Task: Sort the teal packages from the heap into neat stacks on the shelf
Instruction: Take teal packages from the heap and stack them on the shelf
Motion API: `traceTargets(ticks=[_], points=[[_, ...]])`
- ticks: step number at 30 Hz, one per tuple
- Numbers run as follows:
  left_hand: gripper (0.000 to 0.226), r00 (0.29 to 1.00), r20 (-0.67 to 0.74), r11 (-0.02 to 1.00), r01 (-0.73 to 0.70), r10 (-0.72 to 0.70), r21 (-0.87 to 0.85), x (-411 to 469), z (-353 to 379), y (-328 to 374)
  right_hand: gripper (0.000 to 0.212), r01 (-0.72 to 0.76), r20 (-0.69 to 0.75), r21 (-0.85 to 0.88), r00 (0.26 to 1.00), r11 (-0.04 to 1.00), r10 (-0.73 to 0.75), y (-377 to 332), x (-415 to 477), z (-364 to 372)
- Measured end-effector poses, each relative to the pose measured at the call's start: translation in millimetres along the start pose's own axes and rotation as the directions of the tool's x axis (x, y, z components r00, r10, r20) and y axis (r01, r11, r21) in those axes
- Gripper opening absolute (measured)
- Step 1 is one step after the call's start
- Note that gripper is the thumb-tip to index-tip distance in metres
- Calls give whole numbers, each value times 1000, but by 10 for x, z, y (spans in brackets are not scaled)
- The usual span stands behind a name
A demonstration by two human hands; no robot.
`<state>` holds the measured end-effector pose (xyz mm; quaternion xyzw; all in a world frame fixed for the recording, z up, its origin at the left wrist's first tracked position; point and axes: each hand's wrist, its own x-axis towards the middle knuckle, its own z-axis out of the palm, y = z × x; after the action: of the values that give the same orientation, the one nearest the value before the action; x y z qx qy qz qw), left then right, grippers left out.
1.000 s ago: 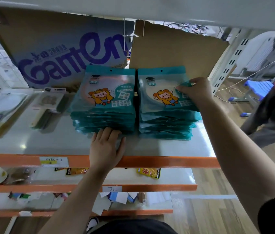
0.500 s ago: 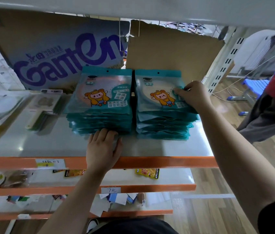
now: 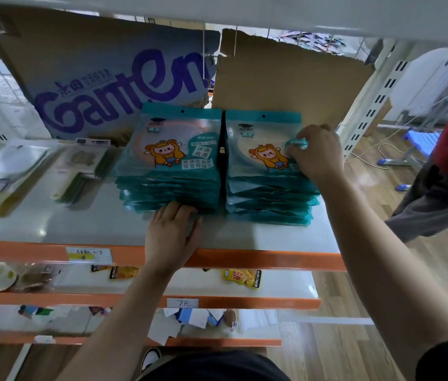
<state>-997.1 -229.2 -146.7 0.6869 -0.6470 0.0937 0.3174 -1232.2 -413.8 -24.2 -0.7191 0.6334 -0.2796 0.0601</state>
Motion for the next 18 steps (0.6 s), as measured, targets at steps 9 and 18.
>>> traceTargets(ticks=[9, 18], points=[[33, 984, 38, 975, 180, -176, -129, -72, -467, -420, 14, 211, 115, 405, 953, 889, -279, -1059, -591, 219], [33, 932, -112, 935, 351, -344, 52, -469, -1409, -1523, 10, 351, 183, 619, 806, 703, -563, -2344, -1303, 939]])
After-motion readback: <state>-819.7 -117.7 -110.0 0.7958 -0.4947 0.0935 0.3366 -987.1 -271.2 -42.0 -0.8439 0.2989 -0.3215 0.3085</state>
